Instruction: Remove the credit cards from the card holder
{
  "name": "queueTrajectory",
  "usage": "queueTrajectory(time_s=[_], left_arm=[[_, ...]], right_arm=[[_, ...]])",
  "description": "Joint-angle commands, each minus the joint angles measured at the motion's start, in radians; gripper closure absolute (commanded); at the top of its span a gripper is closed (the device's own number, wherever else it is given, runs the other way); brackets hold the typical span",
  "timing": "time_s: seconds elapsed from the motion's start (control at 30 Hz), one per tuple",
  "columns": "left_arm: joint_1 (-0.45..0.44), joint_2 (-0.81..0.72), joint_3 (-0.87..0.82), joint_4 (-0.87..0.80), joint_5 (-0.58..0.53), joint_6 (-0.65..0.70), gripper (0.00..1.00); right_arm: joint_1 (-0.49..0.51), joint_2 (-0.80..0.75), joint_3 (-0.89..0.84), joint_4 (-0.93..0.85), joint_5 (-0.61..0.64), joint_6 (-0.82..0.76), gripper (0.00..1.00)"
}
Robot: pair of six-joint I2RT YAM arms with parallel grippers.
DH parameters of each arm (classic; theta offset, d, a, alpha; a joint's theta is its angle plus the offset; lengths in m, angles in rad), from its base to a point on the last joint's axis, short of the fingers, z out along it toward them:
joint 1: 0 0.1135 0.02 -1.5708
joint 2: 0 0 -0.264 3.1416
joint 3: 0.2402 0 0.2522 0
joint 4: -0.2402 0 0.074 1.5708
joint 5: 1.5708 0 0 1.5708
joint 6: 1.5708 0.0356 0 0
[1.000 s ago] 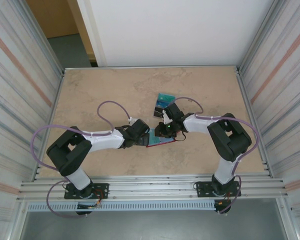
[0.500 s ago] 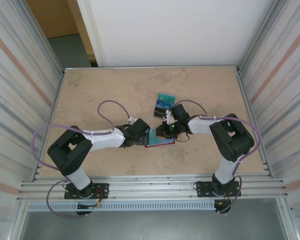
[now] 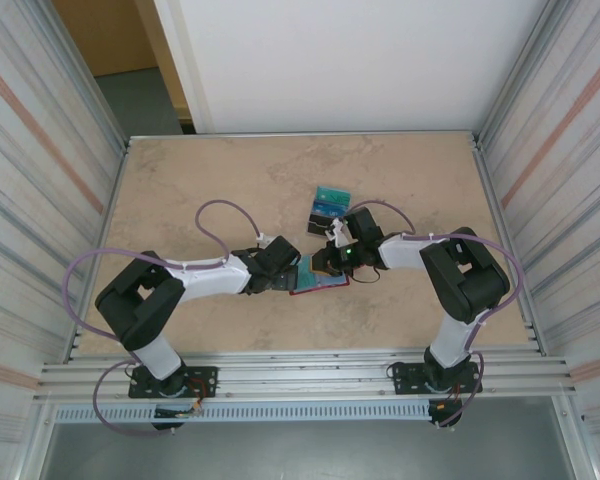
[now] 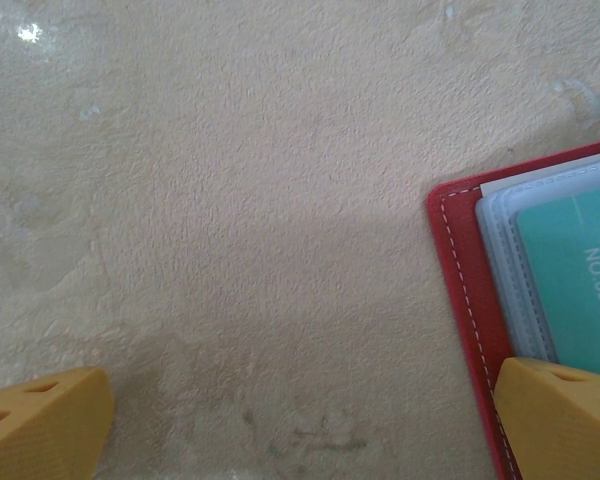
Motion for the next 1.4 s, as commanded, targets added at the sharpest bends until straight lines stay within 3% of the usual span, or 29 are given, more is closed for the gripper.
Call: queueTrajectory(time_s=[0.0, 1.37], left_arm=[[0.003, 0.023, 0.018, -0.039, -0.014, -0.009, 0.01], [0.006, 0.008, 0.022, -0.051, -0.004, -0.021, 0.01]], right_arm=[[-0.009, -0.012, -0.016, 0.042, -0.048, 0.02, 0.86], [-0.052, -0.015, -0.059, 0.095, -0.075, 0.037, 0.89]])
